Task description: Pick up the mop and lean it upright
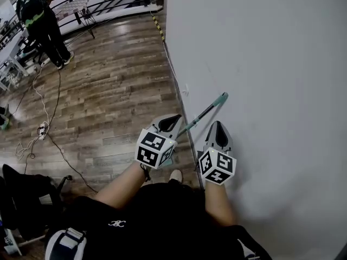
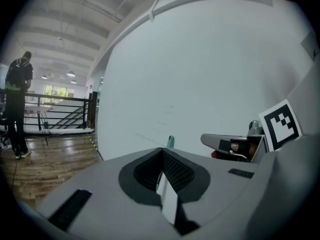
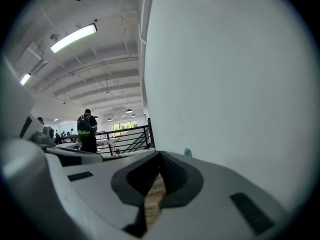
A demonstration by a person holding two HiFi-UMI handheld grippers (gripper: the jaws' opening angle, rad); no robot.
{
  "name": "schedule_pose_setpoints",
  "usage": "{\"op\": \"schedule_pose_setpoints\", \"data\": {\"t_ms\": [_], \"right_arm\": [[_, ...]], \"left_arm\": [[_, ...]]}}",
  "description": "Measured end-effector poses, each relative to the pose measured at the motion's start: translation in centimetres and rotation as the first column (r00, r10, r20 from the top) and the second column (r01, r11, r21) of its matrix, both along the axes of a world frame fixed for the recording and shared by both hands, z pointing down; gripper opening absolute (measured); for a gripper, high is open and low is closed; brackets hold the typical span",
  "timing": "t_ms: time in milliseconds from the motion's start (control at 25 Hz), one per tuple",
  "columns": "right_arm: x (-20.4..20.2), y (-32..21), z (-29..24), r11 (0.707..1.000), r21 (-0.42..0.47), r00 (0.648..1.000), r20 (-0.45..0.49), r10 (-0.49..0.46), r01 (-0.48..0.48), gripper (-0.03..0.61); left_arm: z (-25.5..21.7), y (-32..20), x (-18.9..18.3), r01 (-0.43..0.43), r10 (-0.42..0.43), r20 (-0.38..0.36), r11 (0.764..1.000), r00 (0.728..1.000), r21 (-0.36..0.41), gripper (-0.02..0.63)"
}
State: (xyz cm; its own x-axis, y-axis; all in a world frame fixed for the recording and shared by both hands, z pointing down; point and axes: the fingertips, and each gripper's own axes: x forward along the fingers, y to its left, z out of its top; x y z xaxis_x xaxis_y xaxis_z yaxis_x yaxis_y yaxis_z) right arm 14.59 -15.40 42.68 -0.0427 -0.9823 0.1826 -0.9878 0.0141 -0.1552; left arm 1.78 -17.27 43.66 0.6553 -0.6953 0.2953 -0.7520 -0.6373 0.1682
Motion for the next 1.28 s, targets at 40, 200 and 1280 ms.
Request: {"op": "schedule_pose_setpoints", "data": {"t_ms": [40,200,1280], "right_arm": [[0.4,-0.7,0.3,1.0,-0.007,1.0,0.003,0.003,-0.003,0.006],[1.7,-3.3,0.8,0.999,-0.034,1.0,0.005,0.017,-0.017,0.006],[7.5,9.4,2.3,0.712,-0.083,0.717,-0.09,0.691,-0.697,0.006]], "left_arm": [[0.2,-1.1,0.6,-0.015,0.015,-0.001,1.0,1.0,-0.008,-0.006],[0.3,-4.6,3.9,-0.108,0.108,-0.015,0.994,0.994,-0.03,-0.006],[10.5,-12.3,20.1,-0.64,0.656,0.131,0.754,0.743,-0.145,0.164]]}}
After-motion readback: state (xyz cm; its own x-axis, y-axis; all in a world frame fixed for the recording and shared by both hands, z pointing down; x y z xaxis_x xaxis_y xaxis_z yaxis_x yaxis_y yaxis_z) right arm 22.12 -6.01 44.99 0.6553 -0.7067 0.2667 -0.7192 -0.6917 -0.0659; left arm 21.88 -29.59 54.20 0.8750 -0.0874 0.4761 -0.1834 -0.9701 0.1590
